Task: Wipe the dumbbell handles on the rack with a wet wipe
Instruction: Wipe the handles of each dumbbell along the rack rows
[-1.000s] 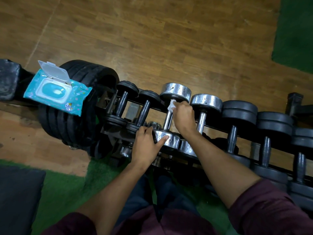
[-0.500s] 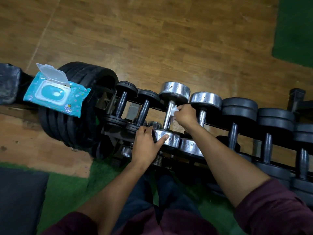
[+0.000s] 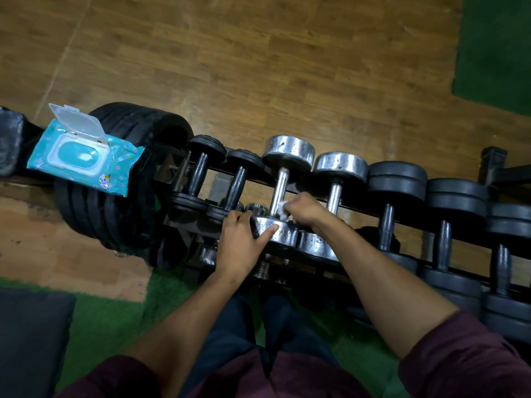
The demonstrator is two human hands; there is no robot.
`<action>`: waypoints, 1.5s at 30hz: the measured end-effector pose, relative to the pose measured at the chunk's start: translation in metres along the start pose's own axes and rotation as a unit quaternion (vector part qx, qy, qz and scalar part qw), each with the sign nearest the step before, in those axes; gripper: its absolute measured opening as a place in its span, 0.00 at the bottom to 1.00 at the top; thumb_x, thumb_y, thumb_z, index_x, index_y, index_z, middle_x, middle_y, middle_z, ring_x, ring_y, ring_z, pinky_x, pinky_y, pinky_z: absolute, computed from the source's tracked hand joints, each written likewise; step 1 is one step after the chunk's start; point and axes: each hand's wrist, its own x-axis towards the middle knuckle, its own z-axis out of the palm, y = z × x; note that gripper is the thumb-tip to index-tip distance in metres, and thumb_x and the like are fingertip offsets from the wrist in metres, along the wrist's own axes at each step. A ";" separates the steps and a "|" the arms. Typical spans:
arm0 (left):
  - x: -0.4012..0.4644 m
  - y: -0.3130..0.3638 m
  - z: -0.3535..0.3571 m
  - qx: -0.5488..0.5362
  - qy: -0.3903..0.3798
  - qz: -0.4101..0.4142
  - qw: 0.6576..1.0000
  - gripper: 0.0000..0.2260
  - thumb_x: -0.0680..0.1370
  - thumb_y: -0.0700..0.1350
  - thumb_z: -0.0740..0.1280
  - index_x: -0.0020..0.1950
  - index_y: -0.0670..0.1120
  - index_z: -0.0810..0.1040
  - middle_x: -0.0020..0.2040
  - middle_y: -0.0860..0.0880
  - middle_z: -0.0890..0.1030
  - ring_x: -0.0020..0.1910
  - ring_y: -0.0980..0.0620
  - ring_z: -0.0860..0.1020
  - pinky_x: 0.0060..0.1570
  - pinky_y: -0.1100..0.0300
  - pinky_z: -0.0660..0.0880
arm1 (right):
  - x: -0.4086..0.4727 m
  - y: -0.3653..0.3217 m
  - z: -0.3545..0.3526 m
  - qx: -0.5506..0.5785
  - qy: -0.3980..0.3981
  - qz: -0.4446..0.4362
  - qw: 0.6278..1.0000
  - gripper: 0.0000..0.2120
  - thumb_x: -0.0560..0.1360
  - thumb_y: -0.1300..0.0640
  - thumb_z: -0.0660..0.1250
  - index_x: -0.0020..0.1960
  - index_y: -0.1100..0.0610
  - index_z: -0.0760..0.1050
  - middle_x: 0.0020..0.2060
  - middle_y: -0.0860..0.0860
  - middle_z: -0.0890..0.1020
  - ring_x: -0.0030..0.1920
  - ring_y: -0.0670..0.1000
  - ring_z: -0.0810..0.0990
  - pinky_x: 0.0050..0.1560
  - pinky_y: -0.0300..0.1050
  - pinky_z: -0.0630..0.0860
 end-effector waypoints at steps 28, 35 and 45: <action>0.005 -0.003 -0.002 0.012 0.011 0.016 1.000 0.40 0.73 0.71 0.65 0.70 0.39 0.76 0.64 0.44 0.74 0.66 0.46 0.71 0.63 0.54 0.74 | -0.002 -0.044 -0.022 -0.379 0.199 -0.184 0.885 0.14 0.77 0.56 0.63 0.60 0.55 0.79 0.55 0.55 0.81 0.49 0.62 0.82 0.42 0.51 0.77; 0.006 -0.004 -0.005 0.012 0.000 0.014 1.000 0.42 0.72 0.73 0.62 0.70 0.41 0.76 0.64 0.45 0.73 0.67 0.47 0.70 0.63 0.55 0.74 | 0.000 -0.054 -0.003 -0.588 0.139 -0.277 0.747 0.10 0.77 0.61 0.63 0.56 0.58 0.79 0.58 0.56 0.75 0.36 0.56 0.80 0.27 0.46 0.62; 0.009 -0.007 -0.004 0.032 -0.003 0.024 0.999 0.39 0.74 0.72 0.65 0.70 0.41 0.75 0.64 0.46 0.73 0.67 0.48 0.70 0.65 0.55 0.73 | 0.003 -0.081 0.000 -0.680 0.093 -0.300 0.662 0.15 0.80 0.64 0.57 0.59 0.59 0.80 0.58 0.55 0.79 0.52 0.58 0.82 0.36 0.48 0.66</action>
